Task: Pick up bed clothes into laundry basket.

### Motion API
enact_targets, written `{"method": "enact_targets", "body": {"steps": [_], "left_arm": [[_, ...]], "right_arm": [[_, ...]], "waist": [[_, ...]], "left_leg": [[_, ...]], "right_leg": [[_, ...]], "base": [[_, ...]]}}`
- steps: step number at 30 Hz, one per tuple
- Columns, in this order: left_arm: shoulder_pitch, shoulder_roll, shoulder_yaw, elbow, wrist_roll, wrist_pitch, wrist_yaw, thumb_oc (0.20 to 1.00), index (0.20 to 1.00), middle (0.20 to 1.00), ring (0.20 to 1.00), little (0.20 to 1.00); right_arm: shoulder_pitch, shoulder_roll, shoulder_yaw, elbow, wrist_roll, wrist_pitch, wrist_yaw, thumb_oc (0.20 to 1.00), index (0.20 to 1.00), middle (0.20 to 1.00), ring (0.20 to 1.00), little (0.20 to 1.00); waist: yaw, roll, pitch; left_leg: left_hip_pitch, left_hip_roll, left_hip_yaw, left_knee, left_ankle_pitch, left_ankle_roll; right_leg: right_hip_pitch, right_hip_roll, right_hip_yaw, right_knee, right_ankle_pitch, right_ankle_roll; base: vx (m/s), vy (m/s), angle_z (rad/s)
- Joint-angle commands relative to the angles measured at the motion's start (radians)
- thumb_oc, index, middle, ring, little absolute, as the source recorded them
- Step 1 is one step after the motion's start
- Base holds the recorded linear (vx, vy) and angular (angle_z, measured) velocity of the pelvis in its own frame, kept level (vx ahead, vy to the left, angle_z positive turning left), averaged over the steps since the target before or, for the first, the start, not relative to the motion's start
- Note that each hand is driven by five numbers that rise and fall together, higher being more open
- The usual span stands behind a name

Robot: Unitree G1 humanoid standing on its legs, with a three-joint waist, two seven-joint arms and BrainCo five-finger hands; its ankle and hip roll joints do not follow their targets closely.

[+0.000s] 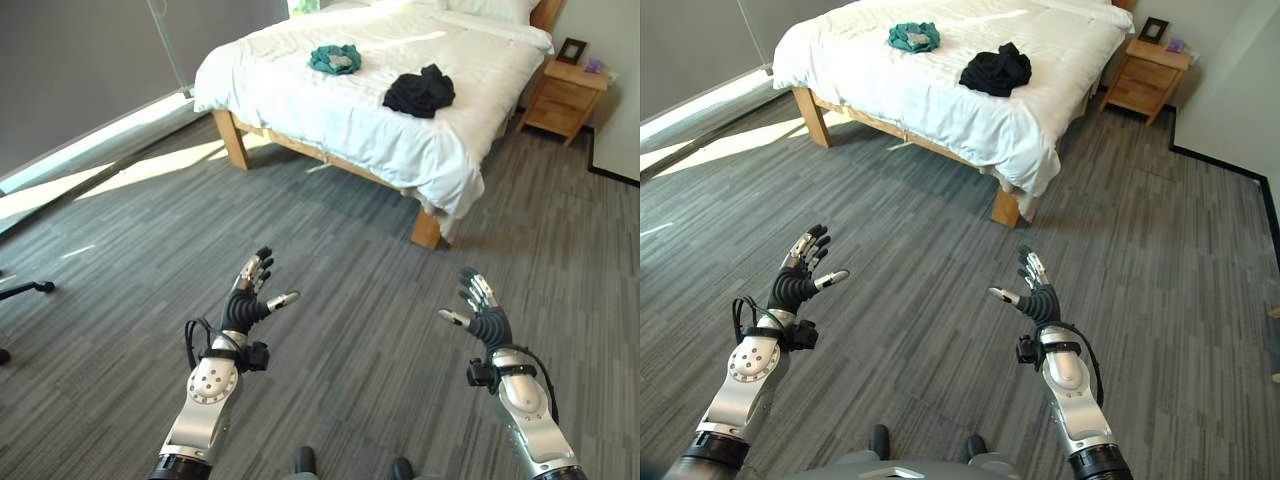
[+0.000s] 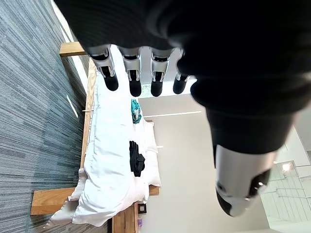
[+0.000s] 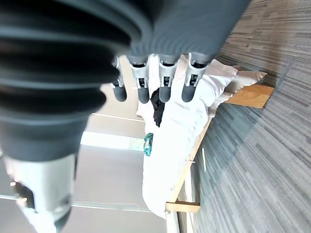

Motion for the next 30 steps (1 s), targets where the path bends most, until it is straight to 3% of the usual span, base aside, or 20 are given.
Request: {"method": "enact_targets", "body": {"steps": [1,9,10,12,16,18,19,20,24,26,27,28,30], "left_arm": [[-0.051,0.033,-0.009,-0.014,0.012,-0.044,-0.009,1.000,1.000,1.000,1.000,1.000],[-0.040,0.022,-0.022,0.016,-0.047,-0.016,-0.028,1.000,1.000,1.000,1.000,1.000],[-0.043,0.015,-0.037,0.014,-0.069,-0.015,-0.042,1.000,1.000,1.000,1.000,1.000],[-0.074,-0.005,-0.067,0.021,-0.067,-0.016,-0.036,1.000,1.000,1.000,1.000,1.000],[-0.090,-0.022,-0.086,0.036,-0.063,-0.012,-0.039,1.000,1.000,1.000,1.000,1.000],[-0.079,-0.031,-0.083,0.045,-0.054,-0.006,-0.036,1.000,1.000,1.000,1.000,1.000],[-0.076,-0.032,-0.077,0.049,-0.049,-0.003,-0.027,1.000,1.000,1.000,1.000,1.000],[-0.068,-0.037,-0.070,0.056,-0.041,0.000,-0.018,1.000,1.000,1.000,1.000,1.000],[-0.041,-0.020,-0.050,0.045,-0.015,0.003,-0.008,1.000,1.000,1.000,1.000,1.000],[-0.008,-0.001,-0.028,0.039,-0.008,0.007,-0.011,1.000,1.000,1.000,1.000,1.000],[0.001,0.008,-0.022,0.040,0.001,0.010,-0.009,1.000,1.000,1.000,1.000,1.000],[0.007,0.018,-0.023,0.042,0.005,0.011,-0.013,1.000,1.000,1.000,1.000,1.000],[0.005,0.032,-0.024,0.057,0.019,0.019,-0.017,1.000,1.000,1.000,1.000,1.000]], "right_arm": [[-0.040,-0.015,-0.014,-0.040,0.022,-0.042,0.011,1.000,1.000,1.000,1.000,1.000],[-0.012,-0.033,-0.030,-0.047,0.030,-0.033,0.015,1.000,1.000,1.000,1.000,1.000],[0.004,-0.046,-0.037,-0.055,0.034,-0.041,0.023,1.000,1.000,1.000,1.000,1.000],[0.019,-0.063,-0.049,-0.038,0.046,-0.044,0.018,1.000,1.000,1.000,1.000,1.000],[0.015,-0.077,-0.055,-0.025,0.045,-0.031,-0.003,1.000,1.000,1.000,1.000,1.000],[-0.014,-0.085,-0.040,-0.012,0.015,-0.022,-0.016,1.000,1.000,1.000,1.000,1.000],[-0.028,-0.089,-0.032,-0.001,0.008,-0.018,-0.025,1.000,1.000,1.000,1.000,1.000],[-0.057,-0.089,-0.018,0.013,0.000,-0.013,-0.032,1.000,1.000,1.000,1.000,1.000],[-0.083,-0.070,0.009,0.029,-0.004,-0.012,-0.031,1.000,1.000,1.000,1.000,1.000],[-0.075,-0.047,0.030,0.016,-0.004,-0.010,-0.016,1.000,1.000,1.000,1.000,1.000],[-0.081,-0.038,0.043,0.019,-0.007,-0.009,-0.011,1.000,1.000,1.000,1.000,1.000],[-0.086,-0.034,0.053,0.020,-0.003,-0.012,-0.003,1.000,1.000,1.000,1.000,1.000],[-0.103,-0.038,0.068,0.029,-0.010,-0.009,0.009,1.000,1.000,1.000,1.000,1.000]], "waist": [[0.028,0.005,-0.013],[0.038,0.020,0.017],[0.040,0.006,0.053],[0.037,-0.006,0.089],[0.039,-0.023,0.094],[0.079,-0.016,0.080],[0.097,-0.013,0.079],[0.137,-0.031,0.072],[0.190,-0.070,0.050],[0.205,-0.095,0.022],[0.213,-0.111,0.013],[0.217,-0.132,0.004],[0.215,-0.149,-0.007]], "left_leg": [[0.083,0.031,-0.002,0.012,-0.094,-0.047],[0.057,0.069,-0.019,0.042,-0.076,-0.072],[-0.033,0.066,-0.034,0.223,-0.089,-0.086],[-0.183,0.068,-0.056,0.405,-0.011,-0.108],[-0.320,0.025,0.002,0.472,-0.042,-0.066],[-0.347,-0.032,0.055,0.308,-0.031,-0.025],[-0.372,-0.034,0.065,0.230,-0.022,-0.016],[-0.412,-0.031,0.080,0.095,-0.020,0.001],[-0.463,-0.013,0.124,0.043,-0.008,0.013],[-0.424,-0.003,0.164,0.032,0.017,0.041],[-0.407,-0.002,0.174,0.028,0.040,0.047],[-0.382,-0.011,0.186,0.023,0.037,0.053],[-0.297,-0.022,0.208,0.019,0.018,0.050]], "right_leg": [[-0.041,-0.035,0.000,0.104,-0.078,0.052],[-0.026,0.007,-0.015,0.108,-0.115,0.009],[-0.005,0.005,-0.010,0.107,-0.131,-0.008],[-0.004,-0.002,-0.013,0.118,-0.142,-0.026],[0.017,-0.017,-0.020,0.111,-0.167,-0.041],[0.056,0.005,0.011,0.076,-0.188,-0.045],[0.075,0.021,0.022,0.065,-0.197,-0.046],[0.117,0.020,0.037,0.047,-0.222,-0.041],[0.189,0.020,0.077,0.047,-0.280,-0.034],[0.203,0.032,0.110,0.084,-0.285,-0.046],[0.195,0.050,0.122,0.131,-0.266,-0.042],[0.186,0.071,0.127,0.186,-0.234,-0.007],[0.172,0.146,0.144,0.317,-0.111,0.130]], "base": [[0.00,0.000,0.00],[0.04,-0.076,0.09],[0.02,-0.165,0.08],[0.04,-0.174,0.43],[0.17,-0.073,0.76],[0.44,0.030,-0.03],[0.56,0.065,-0.26],[0.44,0.041,-0.17],[0.48,0.074,-0.66],[0.58,0.174,-0.88],[0.52,0.183,-0.40],[0.48,0.179,-0.49],[0.48,0.070,-0.61]]}}
